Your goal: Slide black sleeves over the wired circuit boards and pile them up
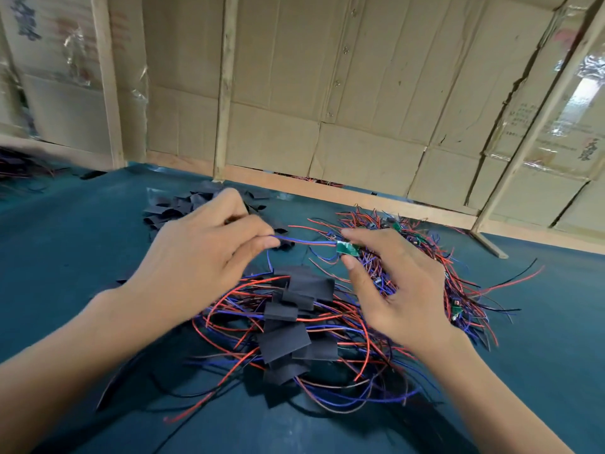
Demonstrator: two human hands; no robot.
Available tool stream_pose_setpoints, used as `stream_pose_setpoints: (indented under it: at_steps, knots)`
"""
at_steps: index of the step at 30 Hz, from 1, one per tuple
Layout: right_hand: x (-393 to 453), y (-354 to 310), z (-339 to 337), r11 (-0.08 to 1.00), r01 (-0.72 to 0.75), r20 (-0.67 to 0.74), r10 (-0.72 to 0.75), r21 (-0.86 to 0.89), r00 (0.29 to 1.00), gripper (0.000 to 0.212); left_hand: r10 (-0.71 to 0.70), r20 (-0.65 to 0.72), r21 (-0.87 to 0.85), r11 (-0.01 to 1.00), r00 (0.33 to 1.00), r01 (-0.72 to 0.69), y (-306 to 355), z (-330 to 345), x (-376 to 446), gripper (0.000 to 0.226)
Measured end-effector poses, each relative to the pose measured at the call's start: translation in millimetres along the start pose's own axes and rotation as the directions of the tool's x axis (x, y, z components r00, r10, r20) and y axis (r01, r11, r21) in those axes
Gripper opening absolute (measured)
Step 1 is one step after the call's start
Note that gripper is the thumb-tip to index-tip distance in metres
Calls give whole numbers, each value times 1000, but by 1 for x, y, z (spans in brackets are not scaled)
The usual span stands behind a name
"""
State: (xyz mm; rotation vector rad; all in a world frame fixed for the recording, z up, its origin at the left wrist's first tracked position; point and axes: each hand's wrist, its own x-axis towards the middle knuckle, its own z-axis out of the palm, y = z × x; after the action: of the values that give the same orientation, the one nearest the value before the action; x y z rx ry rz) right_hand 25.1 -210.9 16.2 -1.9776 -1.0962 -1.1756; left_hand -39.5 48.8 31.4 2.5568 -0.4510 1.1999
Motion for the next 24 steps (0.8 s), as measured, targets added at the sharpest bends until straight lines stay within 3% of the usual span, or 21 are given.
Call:
stream_pose_setpoints:
  at_steps: [5, 8, 12, 15, 17, 19, 24]
  knots:
    - [0, 8, -4, 1000, -11, 252, 15, -15, 968, 29, -11, 18, -67, 998, 1000, 12, 0, 2, -2, 33]
    - [3, 0, 1, 998, 8, 313, -26, 57, 949, 38, 26, 64, -106, 994, 998, -19, 16, 4, -5, 31]
    - [5, -12, 7, 987, 7, 261, -49, 162, 964, 15, 100, 115, -110, 990, 988, -87, 26, 7, -6, 31]
    - [7, -16, 8, 958, -106, 196, 53, 268, 979, 15, 5, 156, -273, 961, 988, 38, 26, 6, -6, 31]
    - [10, -18, 6, 943, -162, 137, 127, 289, 982, 16, -75, 167, -323, 938, 983, 126, 25, 6, -5, 47]
    - [13, -21, 1, 925, -204, 92, 184, 322, 979, 17, -108, 160, -342, 926, 981, 157, 26, 6, -3, 45]
    - [16, -37, -7, 971, -30, -32, 39, 235, 999, 15, -146, 171, -429, 879, 974, 207, 34, 4, -5, 37]
